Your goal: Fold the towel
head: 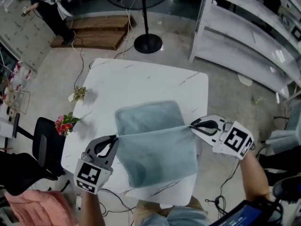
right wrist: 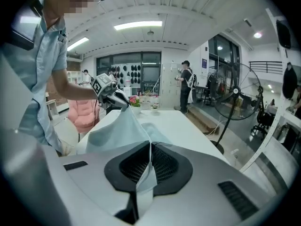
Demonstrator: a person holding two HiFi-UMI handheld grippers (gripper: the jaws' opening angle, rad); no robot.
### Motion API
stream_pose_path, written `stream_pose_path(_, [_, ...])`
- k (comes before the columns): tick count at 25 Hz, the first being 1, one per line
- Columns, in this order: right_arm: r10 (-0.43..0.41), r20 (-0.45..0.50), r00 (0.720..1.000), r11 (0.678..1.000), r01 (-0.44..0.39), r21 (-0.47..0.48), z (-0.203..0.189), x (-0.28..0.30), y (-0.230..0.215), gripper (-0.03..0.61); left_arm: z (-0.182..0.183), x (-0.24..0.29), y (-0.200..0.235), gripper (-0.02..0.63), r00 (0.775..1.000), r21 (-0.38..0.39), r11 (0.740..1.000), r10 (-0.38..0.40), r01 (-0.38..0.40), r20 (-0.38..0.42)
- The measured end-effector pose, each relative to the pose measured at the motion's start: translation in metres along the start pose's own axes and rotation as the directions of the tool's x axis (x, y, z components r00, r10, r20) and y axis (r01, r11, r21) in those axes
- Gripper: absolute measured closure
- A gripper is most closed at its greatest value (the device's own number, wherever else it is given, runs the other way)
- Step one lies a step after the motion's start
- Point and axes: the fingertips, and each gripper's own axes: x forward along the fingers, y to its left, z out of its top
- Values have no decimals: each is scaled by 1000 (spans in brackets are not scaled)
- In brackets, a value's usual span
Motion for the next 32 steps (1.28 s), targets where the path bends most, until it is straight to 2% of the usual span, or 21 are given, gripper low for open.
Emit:
stream_pose_path(5, [-80,26,996,997,80,-12,27,-1,-28,552,23,3,20,589,999,39,999,31,-32,22])
stream_pose_path(8, [-102,20,995,995,102,4,26,9,-44,552,24,14,32,589,1000,37,999,27,-27,9])
stream_pose_path(15, [-124,-32,992,990,126,69,-12,54,-78,552,-8,67,59,589,997,34,999,22,-20,-71])
stream_pose_path(23, [-140,-102,985,982,151,117,-62,104,-108,551,-45,121,86,588,992,5,1000,16,-16,-124])
stream_pose_path(29, [-181,-66,981,976,188,110,-42,94,-108,551,-27,110,87,589,998,-14,1000,26,-27,-58])
stream_pose_path(32, [-185,-72,980,976,192,107,-34,88,-109,551,-25,108,90,588,999,-42,999,14,-16,-50])
